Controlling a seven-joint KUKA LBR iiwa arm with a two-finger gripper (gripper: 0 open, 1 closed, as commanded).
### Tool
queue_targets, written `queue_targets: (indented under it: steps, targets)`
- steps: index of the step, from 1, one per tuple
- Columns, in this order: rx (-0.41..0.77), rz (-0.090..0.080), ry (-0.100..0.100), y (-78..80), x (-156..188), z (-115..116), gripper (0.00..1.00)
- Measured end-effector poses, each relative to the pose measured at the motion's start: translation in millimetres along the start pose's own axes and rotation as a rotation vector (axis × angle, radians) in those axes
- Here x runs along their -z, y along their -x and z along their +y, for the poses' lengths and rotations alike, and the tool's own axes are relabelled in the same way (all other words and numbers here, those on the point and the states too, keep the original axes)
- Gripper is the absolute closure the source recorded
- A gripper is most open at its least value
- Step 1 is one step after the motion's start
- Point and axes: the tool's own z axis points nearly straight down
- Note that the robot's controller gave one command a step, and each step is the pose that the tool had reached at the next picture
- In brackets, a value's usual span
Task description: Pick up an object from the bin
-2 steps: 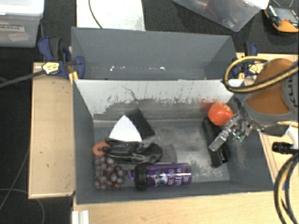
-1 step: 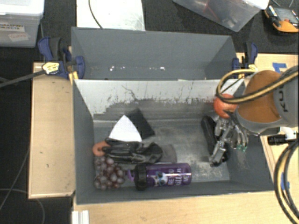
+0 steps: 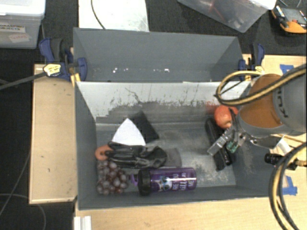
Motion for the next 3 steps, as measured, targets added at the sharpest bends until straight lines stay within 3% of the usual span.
queue_targets:
  steps: [1, 2, 3]
  targets:
    - [0.0, 0.0, 0.0, 0.0, 0, 0, 1.0]
    - [0.002, 0.011, -0.007, -3.0, 14, -2, 1.0]
    - [0.007, 0.008, -0.002, -2.3, 42, 0, 1.0]
